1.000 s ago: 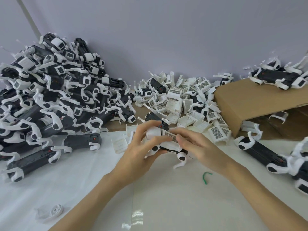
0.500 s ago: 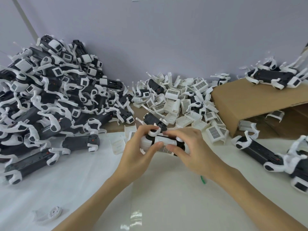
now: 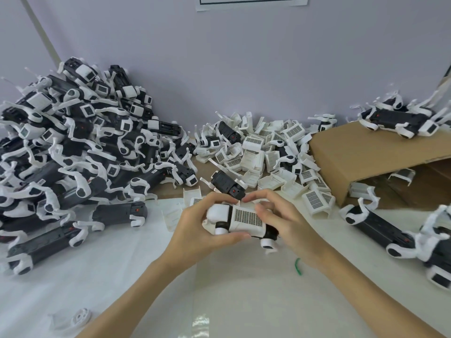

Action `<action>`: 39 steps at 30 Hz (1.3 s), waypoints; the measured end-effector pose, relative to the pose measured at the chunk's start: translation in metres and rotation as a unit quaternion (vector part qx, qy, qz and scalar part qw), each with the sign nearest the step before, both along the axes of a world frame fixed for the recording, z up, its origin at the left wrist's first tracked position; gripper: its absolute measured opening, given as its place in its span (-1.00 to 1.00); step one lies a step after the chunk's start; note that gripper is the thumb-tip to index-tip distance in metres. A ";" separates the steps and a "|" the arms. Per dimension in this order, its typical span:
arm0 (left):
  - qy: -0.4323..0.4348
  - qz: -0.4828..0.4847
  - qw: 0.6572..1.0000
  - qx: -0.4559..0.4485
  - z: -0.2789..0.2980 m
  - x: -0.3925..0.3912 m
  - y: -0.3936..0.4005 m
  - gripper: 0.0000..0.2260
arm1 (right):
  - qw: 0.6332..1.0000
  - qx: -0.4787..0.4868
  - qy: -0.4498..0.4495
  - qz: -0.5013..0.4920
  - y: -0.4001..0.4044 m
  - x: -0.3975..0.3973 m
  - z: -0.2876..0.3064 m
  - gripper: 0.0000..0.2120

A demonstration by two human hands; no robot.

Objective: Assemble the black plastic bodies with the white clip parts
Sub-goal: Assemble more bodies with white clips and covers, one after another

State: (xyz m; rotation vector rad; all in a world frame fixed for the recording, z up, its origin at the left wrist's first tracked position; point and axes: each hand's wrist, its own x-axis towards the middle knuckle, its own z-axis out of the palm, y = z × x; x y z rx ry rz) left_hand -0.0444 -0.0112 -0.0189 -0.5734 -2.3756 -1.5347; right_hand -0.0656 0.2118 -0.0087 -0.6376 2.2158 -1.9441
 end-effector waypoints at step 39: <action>-0.047 -0.015 0.979 0.198 0.000 0.015 0.037 -0.60 | 0.975 -0.084 -0.202 0.047 0.006 -0.015 -0.014 -0.52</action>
